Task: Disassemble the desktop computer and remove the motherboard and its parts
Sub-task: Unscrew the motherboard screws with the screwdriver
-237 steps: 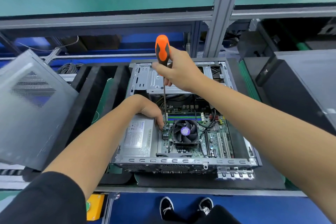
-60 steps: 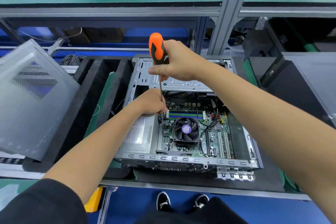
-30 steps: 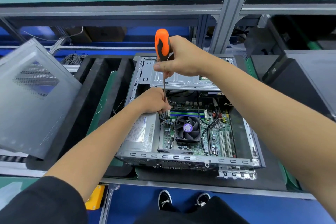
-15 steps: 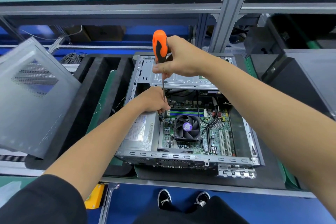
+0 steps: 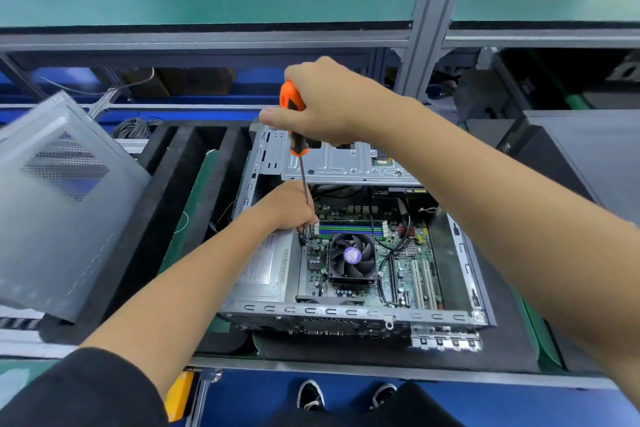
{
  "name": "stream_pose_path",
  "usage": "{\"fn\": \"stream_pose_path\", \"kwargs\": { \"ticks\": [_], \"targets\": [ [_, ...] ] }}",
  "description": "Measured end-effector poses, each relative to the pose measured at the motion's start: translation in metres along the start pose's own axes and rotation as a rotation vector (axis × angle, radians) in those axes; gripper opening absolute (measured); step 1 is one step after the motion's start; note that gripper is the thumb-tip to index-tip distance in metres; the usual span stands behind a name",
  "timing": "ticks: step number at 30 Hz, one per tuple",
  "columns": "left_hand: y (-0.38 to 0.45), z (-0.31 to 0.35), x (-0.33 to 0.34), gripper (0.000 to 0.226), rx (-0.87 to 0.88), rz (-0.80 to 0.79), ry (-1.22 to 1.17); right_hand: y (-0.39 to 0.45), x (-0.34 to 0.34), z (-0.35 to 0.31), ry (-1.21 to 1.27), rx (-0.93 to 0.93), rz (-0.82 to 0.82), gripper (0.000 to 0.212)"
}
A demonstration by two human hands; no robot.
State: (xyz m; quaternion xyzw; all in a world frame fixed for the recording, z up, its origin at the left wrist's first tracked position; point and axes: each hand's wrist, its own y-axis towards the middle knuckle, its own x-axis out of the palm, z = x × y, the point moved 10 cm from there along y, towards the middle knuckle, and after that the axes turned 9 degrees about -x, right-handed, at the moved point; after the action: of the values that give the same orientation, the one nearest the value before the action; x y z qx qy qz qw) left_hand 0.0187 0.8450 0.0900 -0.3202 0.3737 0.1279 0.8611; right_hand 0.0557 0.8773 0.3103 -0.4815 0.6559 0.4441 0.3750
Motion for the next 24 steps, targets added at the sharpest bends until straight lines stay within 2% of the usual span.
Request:
{"fn": "stream_pose_path", "kwargs": {
  "ticks": [1, 4, 6, 9, 11, 13, 17, 21, 22, 24],
  "targets": [
    [-0.001, 0.000, -0.001, 0.010, -0.001, 0.005, -0.003, 0.001, 0.002, 0.000, -0.010, 0.013, -0.021, 0.045],
    [-0.002, -0.002, -0.002, 0.012, -0.004, 0.010, 0.008, 0.001, 0.012, -0.001, 0.213, 0.035, -0.153, 0.037],
    [-0.004, 0.000, -0.003, 0.016, 0.010, 0.017, 0.035, 0.002, 0.013, 0.001, 0.259, 0.040, -0.222, 0.037],
    [-0.015, 0.007, -0.015, 0.028, 0.132, 0.162, 0.153, 0.005, 0.012, 0.009, 0.243, 0.049, -0.267, 0.034],
    [-0.027, 0.013, -0.024, 0.025, 0.228, 0.245, 0.041, 0.006, 0.011, 0.013, 0.223, 0.047, -0.308, 0.021],
    [-0.032, 0.014, -0.030, 0.017, 0.285, 0.253, -0.141, 0.004, 0.010, 0.011, 0.268, 0.048, -0.355, 0.005],
    [-0.029, 0.014, -0.030, 0.015, 0.310, 0.219, -0.244, 0.004, 0.013, 0.006, 0.299, 0.091, -0.426, 0.007],
    [-0.027, 0.010, -0.031, 0.015, 0.306, 0.249, -0.236, 0.007, 0.001, 0.010, -0.044, 0.137, -0.308, 0.057],
    [-0.027, 0.010, -0.032, 0.016, 0.309, 0.262, -0.231, 0.008, -0.001, 0.009, -0.082, 0.146, -0.268, 0.060],
    [-0.026, 0.010, -0.032, 0.017, 0.312, 0.280, -0.225, 0.010, 0.000, 0.006, -0.093, 0.149, -0.221, 0.053]
  ]
}}
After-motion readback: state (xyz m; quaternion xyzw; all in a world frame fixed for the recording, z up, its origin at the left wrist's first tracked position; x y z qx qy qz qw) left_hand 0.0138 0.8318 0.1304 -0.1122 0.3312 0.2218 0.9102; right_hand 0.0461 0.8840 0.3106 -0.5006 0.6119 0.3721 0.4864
